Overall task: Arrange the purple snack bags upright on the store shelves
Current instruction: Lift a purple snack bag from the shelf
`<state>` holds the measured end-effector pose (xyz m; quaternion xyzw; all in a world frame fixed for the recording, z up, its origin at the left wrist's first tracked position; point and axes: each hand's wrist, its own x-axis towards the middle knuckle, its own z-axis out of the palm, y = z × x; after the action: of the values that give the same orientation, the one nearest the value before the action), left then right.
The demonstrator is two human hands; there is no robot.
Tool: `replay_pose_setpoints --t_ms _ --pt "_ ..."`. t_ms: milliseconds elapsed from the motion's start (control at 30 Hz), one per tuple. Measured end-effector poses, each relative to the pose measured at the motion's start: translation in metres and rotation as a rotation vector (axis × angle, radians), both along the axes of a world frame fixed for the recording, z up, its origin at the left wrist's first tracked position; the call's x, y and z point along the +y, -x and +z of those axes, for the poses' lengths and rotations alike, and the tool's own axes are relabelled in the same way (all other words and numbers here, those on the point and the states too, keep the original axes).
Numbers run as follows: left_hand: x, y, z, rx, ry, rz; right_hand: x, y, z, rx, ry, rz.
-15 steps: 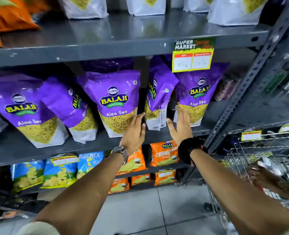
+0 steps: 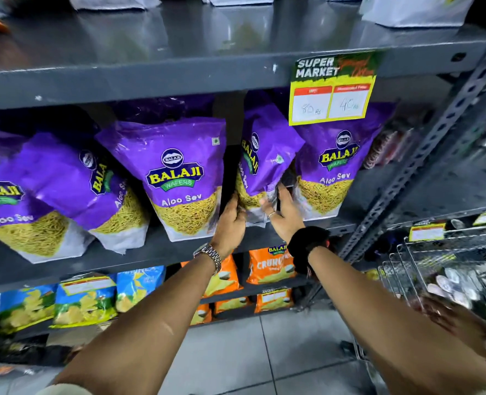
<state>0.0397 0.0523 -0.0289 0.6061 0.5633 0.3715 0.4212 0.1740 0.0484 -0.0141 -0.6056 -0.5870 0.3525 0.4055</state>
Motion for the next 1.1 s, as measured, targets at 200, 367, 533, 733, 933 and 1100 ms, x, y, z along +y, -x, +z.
replay_pose_setpoints --t_ms 200,367,533,733,933,1100 --pt "-0.032 -0.003 -0.007 -0.085 -0.004 -0.035 -0.031 -0.013 -0.001 0.072 -0.041 -0.008" --pt "-0.042 0.001 -0.018 -0.096 0.035 -0.028 -0.055 -0.029 -0.006 0.094 -0.021 -0.025" --pt "-0.006 0.008 -0.004 0.14 0.087 -0.071 -0.05 -0.028 0.0 0.044 0.027 0.014" --pt "0.029 0.014 0.006 0.028 0.247 -0.289 -0.039 -0.028 -0.003 0.038 0.0 -0.004" --pt "0.012 0.012 -0.002 -0.091 0.236 -0.297 -0.044 -0.038 -0.009 0.074 0.085 -0.033" --pt "-0.008 0.026 -0.027 0.055 0.137 -0.296 -0.062 -0.054 -0.011 0.08 0.196 0.033"
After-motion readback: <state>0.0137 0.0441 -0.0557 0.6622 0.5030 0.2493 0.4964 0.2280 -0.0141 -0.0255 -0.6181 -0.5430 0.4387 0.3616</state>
